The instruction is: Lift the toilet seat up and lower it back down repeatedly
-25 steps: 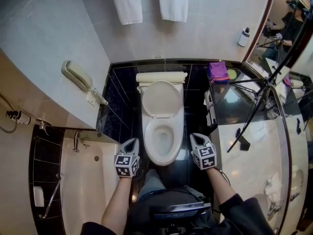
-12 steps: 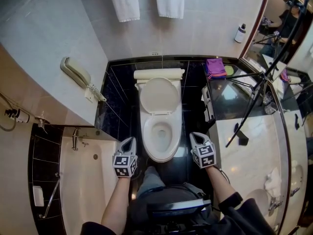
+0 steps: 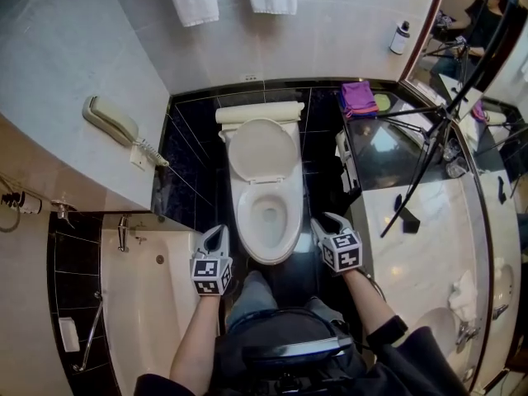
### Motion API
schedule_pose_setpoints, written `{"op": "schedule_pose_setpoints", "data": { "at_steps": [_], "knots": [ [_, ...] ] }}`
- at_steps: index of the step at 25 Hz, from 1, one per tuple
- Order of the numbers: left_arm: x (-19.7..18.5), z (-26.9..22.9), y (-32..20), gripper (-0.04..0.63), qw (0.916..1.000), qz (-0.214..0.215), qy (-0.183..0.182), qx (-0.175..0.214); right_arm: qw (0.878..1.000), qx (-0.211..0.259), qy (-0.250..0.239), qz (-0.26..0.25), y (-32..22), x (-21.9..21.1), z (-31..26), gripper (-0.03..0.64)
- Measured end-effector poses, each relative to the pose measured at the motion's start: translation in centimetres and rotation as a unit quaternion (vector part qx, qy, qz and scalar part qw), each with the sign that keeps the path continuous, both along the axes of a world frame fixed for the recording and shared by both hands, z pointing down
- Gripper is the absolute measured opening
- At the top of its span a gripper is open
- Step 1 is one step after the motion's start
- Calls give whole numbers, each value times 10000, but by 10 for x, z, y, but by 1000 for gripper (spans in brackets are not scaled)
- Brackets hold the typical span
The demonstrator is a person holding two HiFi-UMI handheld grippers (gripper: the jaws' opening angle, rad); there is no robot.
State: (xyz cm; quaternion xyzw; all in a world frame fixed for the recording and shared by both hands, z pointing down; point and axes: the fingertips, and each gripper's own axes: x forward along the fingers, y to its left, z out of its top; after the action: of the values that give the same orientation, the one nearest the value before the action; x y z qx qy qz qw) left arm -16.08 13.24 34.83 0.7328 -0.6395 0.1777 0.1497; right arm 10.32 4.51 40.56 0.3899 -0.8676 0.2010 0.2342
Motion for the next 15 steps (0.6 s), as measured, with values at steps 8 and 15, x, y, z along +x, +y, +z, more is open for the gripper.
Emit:
{"op": "schedule_pose_setpoints", "data": {
  "at_steps": [8,15],
  "knots": [
    [14,39,-21,0,9989,352,-105,-299,9928,-1052,-102,564,-1,12,89,206],
    [26,99,-49,0,9966,662,-311,-374,9751,-2001,-339,898,1,7,186,248]
  ]
}}
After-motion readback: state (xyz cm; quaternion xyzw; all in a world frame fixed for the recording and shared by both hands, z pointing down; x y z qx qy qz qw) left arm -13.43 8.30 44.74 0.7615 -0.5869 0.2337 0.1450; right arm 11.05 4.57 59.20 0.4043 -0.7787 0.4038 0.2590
